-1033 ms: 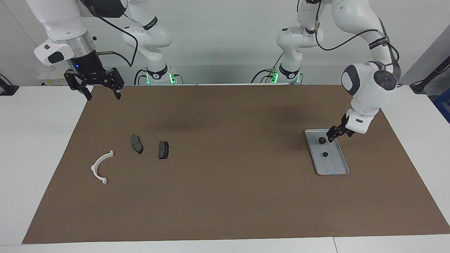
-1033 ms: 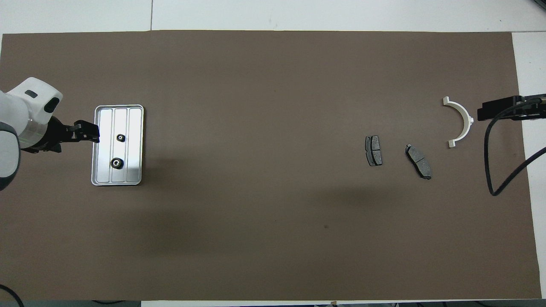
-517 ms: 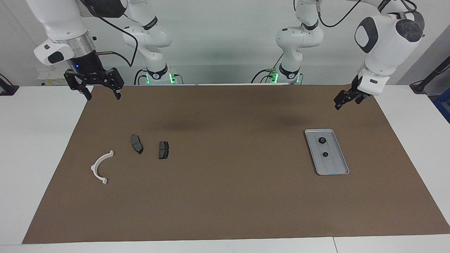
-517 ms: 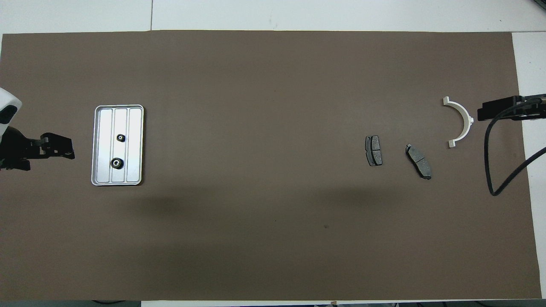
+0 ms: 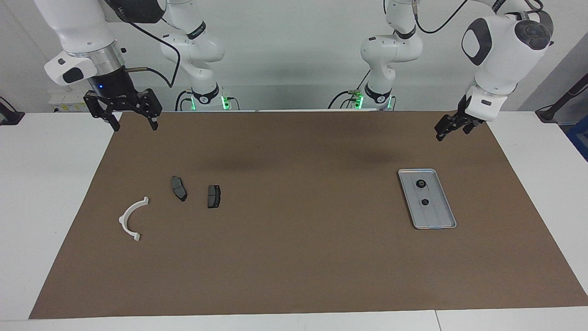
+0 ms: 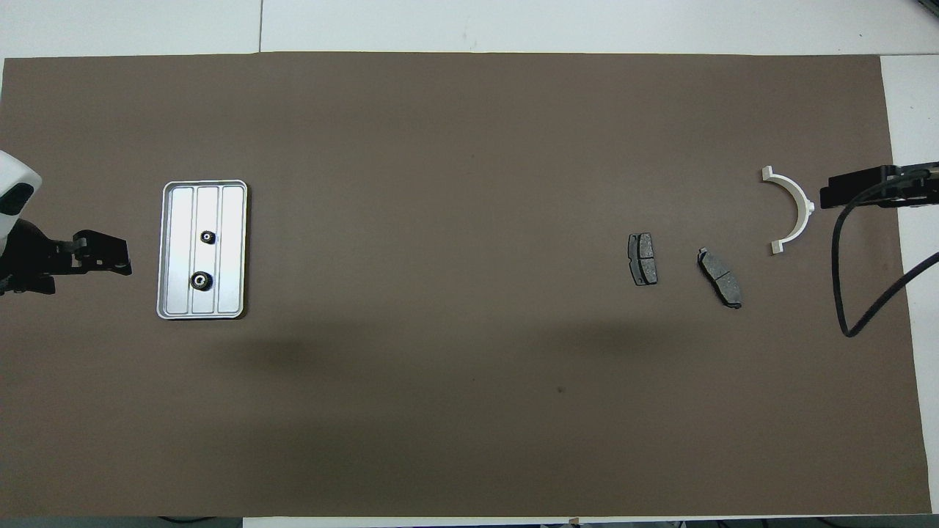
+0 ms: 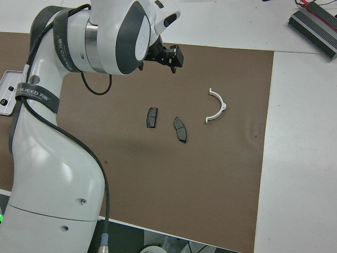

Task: Pick bearing gear from pile to tray

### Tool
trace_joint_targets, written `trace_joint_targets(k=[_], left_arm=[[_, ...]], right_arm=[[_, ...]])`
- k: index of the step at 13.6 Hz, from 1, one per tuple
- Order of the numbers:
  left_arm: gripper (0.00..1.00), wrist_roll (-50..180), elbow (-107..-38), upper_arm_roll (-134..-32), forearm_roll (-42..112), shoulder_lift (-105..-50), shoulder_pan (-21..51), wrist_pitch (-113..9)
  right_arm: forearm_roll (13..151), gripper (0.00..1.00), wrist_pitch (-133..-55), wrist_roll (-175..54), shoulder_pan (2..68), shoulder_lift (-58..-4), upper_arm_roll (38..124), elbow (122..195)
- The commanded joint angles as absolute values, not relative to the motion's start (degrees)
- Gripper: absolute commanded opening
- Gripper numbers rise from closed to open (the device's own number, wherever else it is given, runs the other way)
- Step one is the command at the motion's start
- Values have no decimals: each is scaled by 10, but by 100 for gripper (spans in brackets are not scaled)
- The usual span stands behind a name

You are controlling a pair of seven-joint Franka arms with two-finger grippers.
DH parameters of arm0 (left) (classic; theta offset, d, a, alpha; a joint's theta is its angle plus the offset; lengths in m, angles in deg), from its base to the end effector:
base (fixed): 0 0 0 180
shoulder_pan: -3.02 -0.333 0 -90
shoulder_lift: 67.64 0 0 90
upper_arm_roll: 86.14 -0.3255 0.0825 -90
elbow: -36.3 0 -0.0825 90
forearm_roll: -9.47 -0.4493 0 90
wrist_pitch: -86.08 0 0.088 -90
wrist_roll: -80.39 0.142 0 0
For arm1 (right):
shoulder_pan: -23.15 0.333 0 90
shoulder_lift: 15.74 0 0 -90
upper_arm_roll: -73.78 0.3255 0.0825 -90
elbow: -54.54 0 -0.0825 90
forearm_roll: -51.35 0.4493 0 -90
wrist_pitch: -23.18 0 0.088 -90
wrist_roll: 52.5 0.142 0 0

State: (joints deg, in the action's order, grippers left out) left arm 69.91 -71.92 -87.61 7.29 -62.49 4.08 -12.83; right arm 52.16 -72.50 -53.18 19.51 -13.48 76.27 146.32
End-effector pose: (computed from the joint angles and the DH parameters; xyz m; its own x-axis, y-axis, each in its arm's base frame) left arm 0.5867 0.0093 0.4954 0.9810 0.1827 -0.0651 0.1799 -0.9825 -0.0474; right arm 0.6209 -0.0101 0.6160 0.9942 -0.0093 0.1074 -0.0082 -0.9999 -0.0111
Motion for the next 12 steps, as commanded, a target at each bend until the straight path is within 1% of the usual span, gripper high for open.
trace_joint_targets(k=[1, 3, 9, 12], left_arm=[[100, 706, -651, -887, 75, -671, 64, -108], [100, 726, -593, -886, 83, -708, 64, -83], [100, 739, -606, -879, 84, -687, 62, -81], [100, 739, -600, -877, 84, -682, 59, -81]], right_arm=[[523, 100, -716, -533, 184, -133, 770, 1470], [522, 100, -694, -533, 184, -133, 770, 1470], [520, 100, -687, -532, 187, -133, 770, 1470], [519, 100, -681, -532, 187, -133, 770, 1470]])
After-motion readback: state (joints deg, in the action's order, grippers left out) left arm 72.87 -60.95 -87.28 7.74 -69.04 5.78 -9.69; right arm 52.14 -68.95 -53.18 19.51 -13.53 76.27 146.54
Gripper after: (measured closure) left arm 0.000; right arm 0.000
